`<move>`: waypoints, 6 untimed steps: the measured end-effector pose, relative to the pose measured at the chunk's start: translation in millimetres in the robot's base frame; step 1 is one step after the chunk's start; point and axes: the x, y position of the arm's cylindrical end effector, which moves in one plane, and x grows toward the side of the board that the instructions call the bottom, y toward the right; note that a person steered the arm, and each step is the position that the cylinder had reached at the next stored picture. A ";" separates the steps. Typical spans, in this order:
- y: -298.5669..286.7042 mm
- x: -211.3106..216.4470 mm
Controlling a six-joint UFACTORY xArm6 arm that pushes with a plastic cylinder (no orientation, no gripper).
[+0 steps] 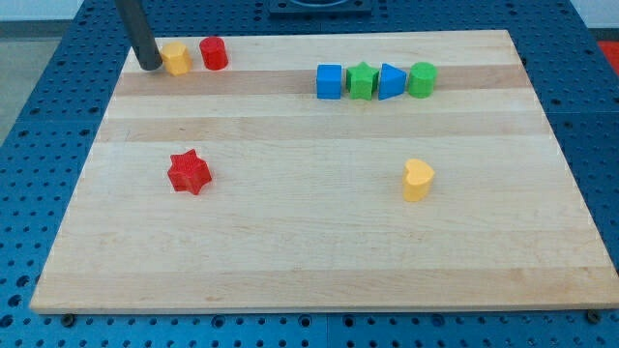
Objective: Place the red star to the left side of the yellow hexagon
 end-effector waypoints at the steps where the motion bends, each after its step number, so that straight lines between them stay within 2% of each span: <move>1: 8.4 -13.5; 4: 19.0 -24.7; 6: -9.9 1.7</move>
